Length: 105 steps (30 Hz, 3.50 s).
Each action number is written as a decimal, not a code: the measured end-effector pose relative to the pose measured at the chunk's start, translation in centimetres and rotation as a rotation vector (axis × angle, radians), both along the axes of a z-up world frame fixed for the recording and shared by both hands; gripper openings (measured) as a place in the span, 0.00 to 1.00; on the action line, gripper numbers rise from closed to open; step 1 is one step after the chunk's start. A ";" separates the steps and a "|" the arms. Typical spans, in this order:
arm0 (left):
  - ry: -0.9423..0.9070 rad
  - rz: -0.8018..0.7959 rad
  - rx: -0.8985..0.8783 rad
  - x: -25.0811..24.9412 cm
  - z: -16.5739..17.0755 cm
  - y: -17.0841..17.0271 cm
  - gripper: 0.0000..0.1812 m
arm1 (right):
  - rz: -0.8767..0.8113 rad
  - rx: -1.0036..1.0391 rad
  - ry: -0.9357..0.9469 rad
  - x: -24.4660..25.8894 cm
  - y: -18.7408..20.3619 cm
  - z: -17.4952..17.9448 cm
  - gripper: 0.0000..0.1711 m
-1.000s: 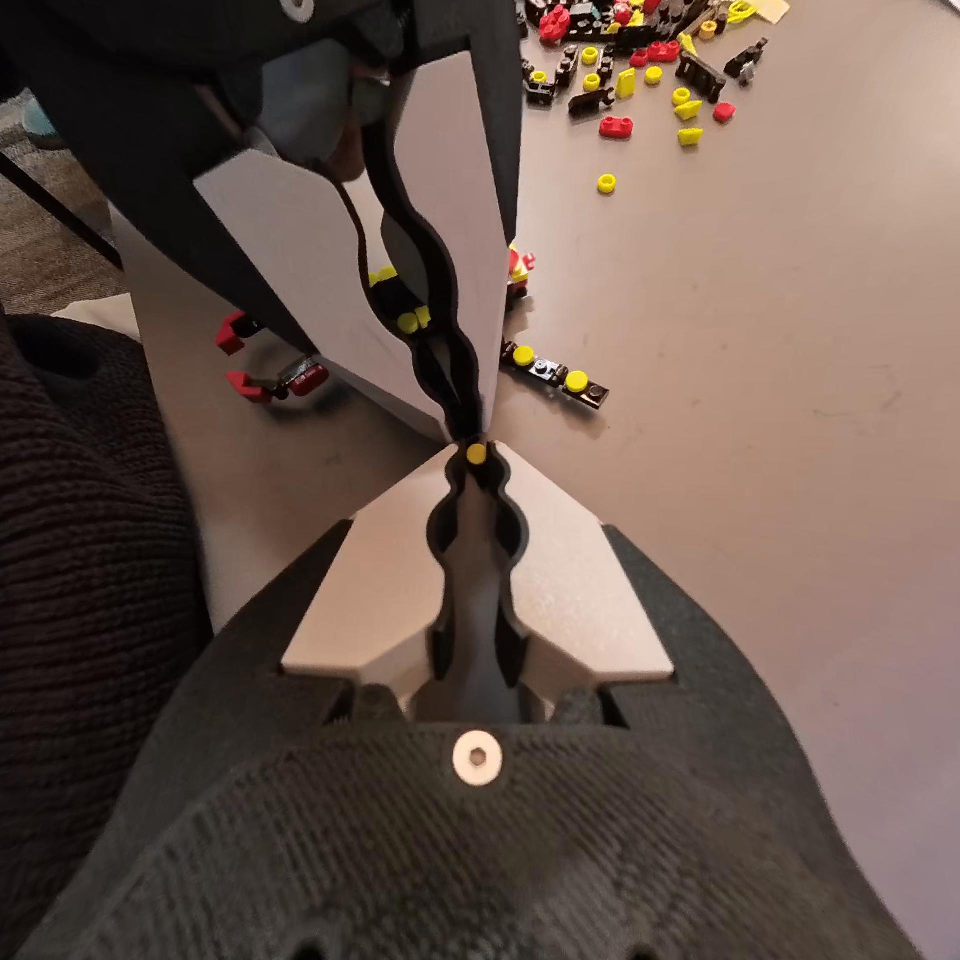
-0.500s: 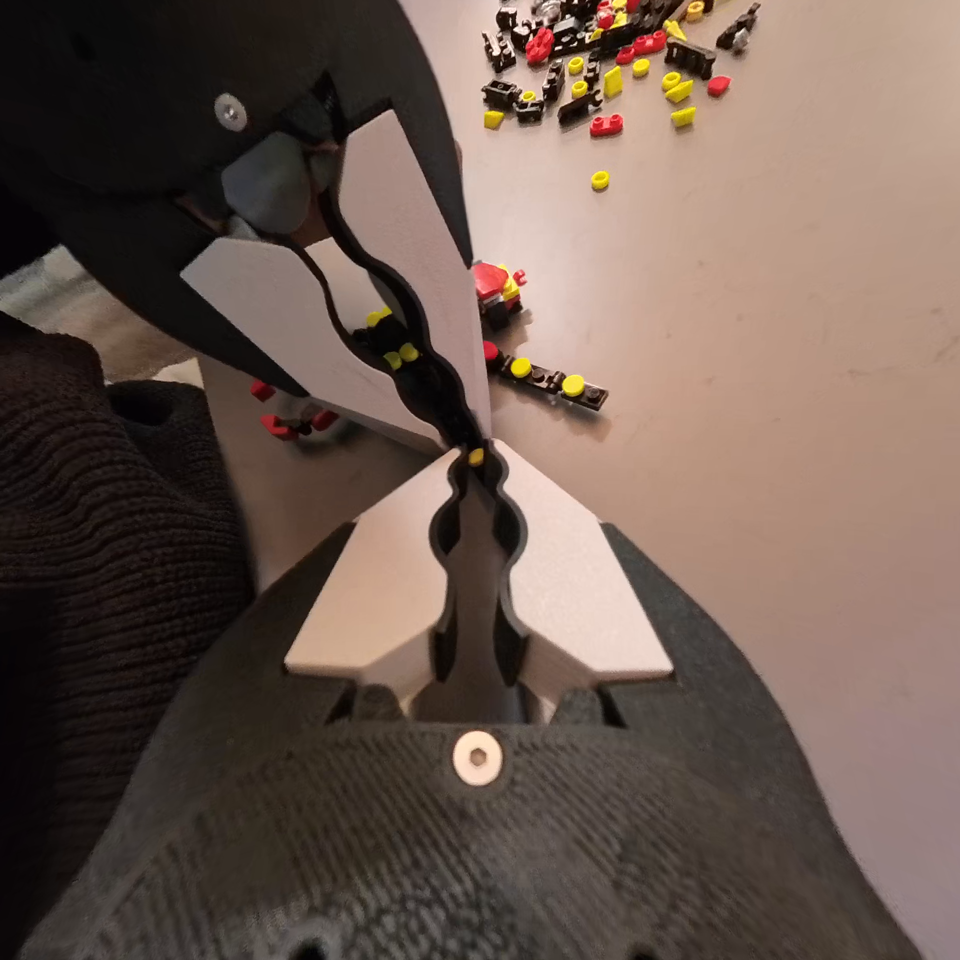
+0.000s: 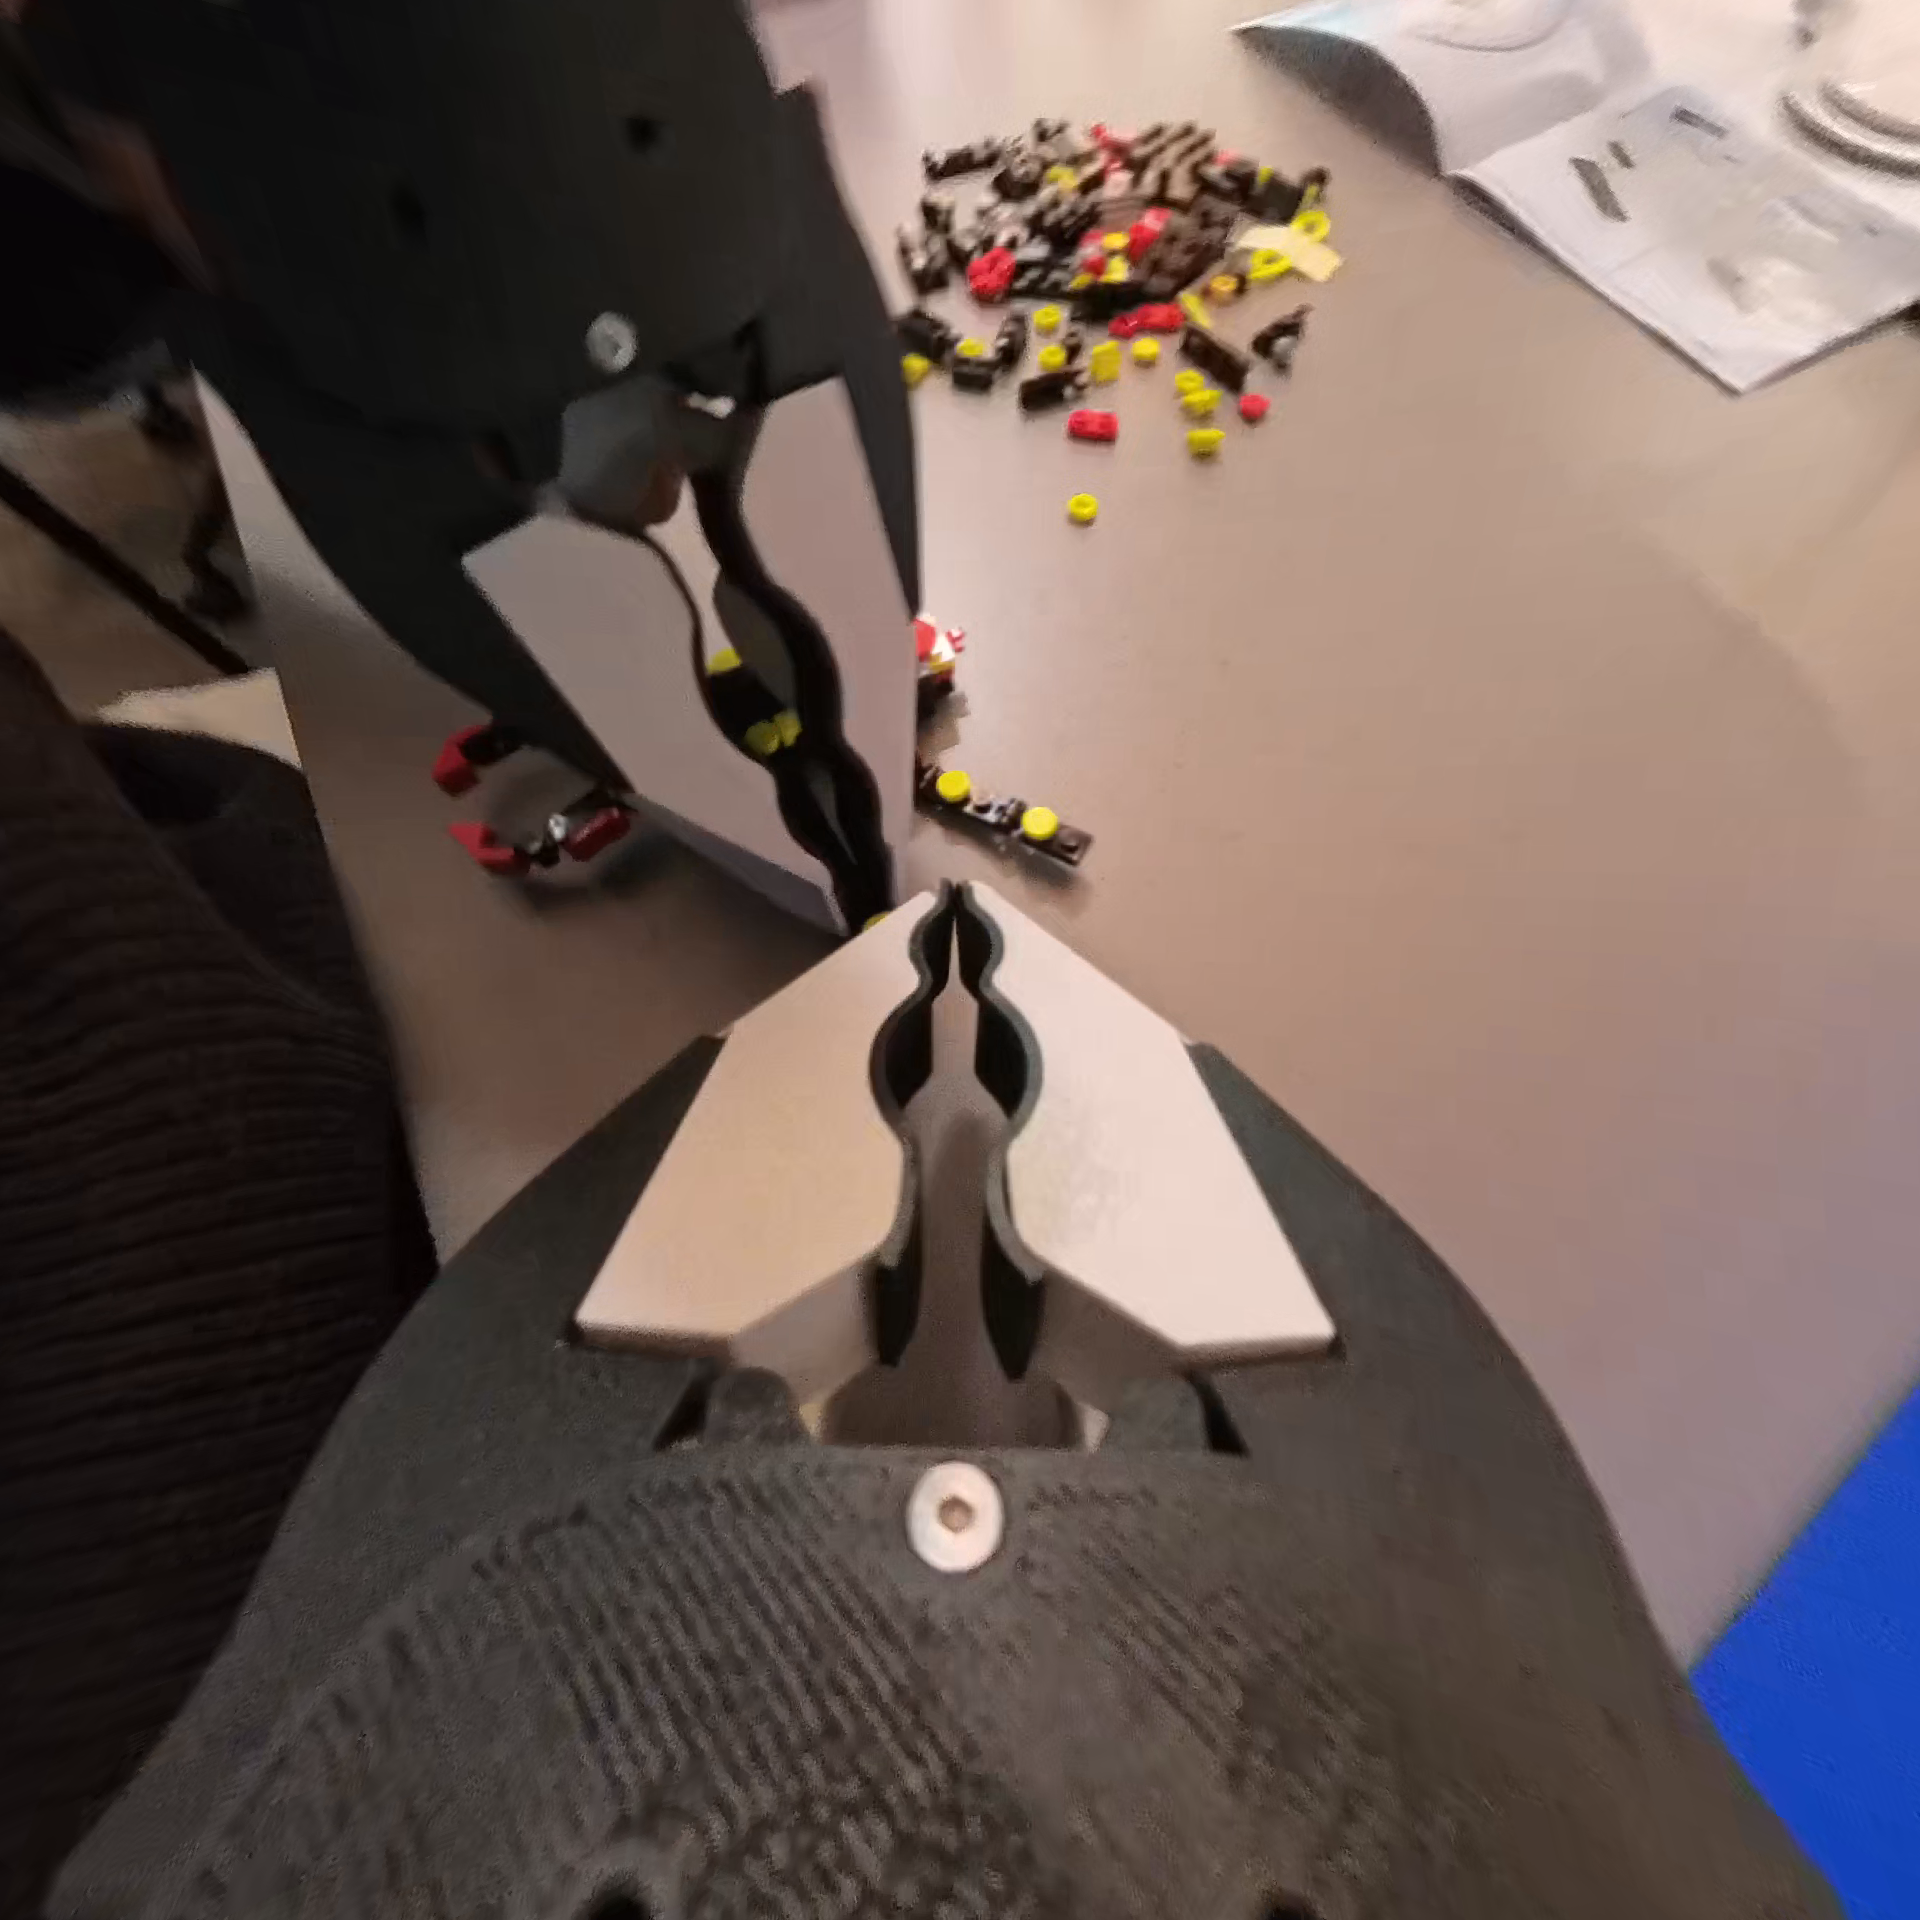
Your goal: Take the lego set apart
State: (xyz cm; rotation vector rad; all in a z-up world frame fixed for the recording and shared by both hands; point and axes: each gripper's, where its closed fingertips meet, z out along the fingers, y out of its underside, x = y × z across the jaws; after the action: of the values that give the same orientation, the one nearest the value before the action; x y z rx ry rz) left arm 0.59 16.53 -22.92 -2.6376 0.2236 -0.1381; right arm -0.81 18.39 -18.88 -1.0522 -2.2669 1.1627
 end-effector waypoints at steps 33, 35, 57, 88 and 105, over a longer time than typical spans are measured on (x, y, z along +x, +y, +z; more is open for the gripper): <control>0.022 0.011 0.030 -0.4 0.1 0.1 0.04 | 0.087 0.025 -0.092 0.7 -0.4 -2.7 0.04; 0.043 0.053 0.035 -1.3 0.2 0.1 0.05 | 0.061 -0.037 -0.084 0.3 -0.2 -1.9 0.04; -0.659 0.466 0.781 0.0 10.9 -4.0 0.05 | 0.165 -0.831 -0.131 1.0 -6.2 7.7 0.04; -0.895 0.352 0.836 1.5 12.1 -4.4 0.01 | 0.265 -0.885 -0.239 2.5 -7.0 7.5 0.04; -0.938 0.305 0.638 4.7 9.9 -6.7 0.00 | 0.443 -0.675 -0.264 6.2 -9.2 5.4 0.07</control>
State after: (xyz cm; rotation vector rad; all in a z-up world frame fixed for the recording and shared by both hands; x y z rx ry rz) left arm 5.26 9.79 -13.01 -1.7135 -0.3878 -0.9755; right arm 5.39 9.22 -13.53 -0.9808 -2.4384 2.1947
